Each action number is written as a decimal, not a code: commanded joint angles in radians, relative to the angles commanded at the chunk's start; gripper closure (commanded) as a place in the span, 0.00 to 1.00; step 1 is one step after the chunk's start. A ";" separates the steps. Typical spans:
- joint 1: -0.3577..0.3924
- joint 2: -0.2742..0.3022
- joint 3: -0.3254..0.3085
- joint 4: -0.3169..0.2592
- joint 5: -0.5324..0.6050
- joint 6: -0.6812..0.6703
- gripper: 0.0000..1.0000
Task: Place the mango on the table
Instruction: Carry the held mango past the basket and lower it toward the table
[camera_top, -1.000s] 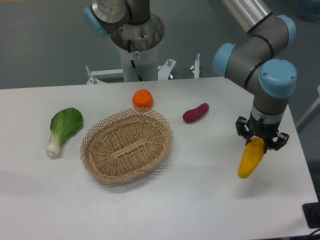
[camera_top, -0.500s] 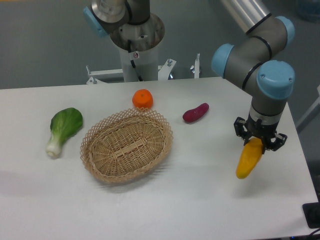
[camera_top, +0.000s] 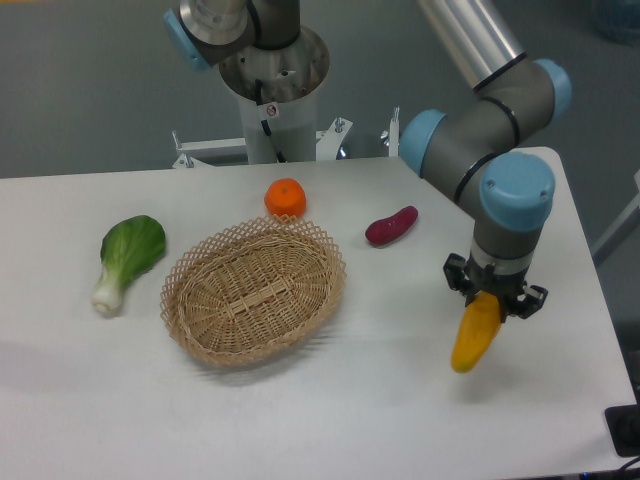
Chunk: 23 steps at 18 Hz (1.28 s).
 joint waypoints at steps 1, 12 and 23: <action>-0.017 0.002 -0.005 0.000 0.002 -0.008 0.78; -0.190 -0.009 -0.014 0.002 0.023 -0.049 0.76; -0.307 -0.074 0.009 0.049 0.048 -0.078 0.74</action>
